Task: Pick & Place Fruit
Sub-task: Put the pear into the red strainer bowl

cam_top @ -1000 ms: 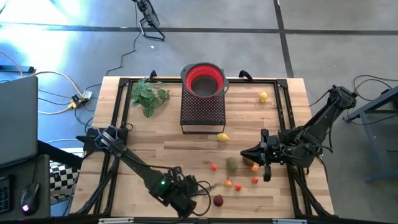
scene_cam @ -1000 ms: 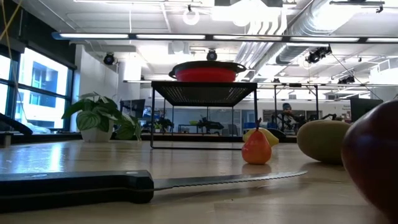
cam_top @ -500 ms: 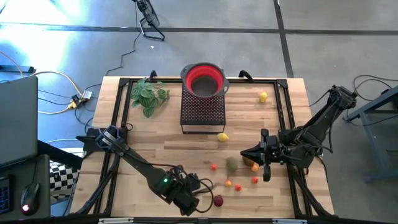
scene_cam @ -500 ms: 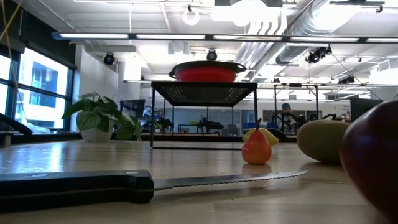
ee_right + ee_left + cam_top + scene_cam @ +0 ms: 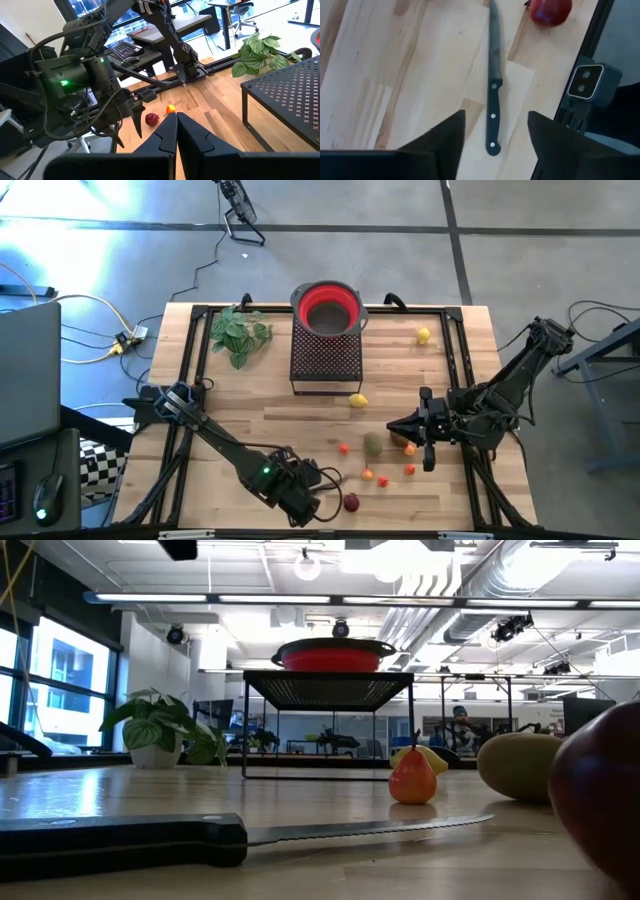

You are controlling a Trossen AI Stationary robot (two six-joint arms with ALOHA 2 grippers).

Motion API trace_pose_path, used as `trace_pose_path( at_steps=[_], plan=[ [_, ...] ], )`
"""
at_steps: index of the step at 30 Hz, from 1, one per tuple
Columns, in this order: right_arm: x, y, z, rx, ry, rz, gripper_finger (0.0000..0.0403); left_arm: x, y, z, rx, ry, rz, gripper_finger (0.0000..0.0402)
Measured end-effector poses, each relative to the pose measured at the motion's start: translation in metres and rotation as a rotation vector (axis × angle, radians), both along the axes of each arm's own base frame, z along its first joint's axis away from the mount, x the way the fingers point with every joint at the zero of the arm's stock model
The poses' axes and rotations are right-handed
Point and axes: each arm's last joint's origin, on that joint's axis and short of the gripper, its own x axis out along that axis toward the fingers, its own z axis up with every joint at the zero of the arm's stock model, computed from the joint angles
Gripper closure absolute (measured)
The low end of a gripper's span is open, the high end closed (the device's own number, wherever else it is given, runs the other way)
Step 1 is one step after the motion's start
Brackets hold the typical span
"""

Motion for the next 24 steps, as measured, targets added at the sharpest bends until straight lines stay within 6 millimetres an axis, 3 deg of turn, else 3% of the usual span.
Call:
trace_pose_path(
  at_steps=[6,24],
  plan=[
    [0.0000,0.0000,0.0000,0.000,0.000,0.000,0.0400,0.0033,-0.0024,0.0015,-0.026,-0.036,-0.003,0.0157],
    [0.0000,0.0000,0.0001,0.001,-0.001,0.000,0.0400,0.0052,-0.0037,-0.0024,-0.023,-0.034,0.005,0.0156]
  ],
)
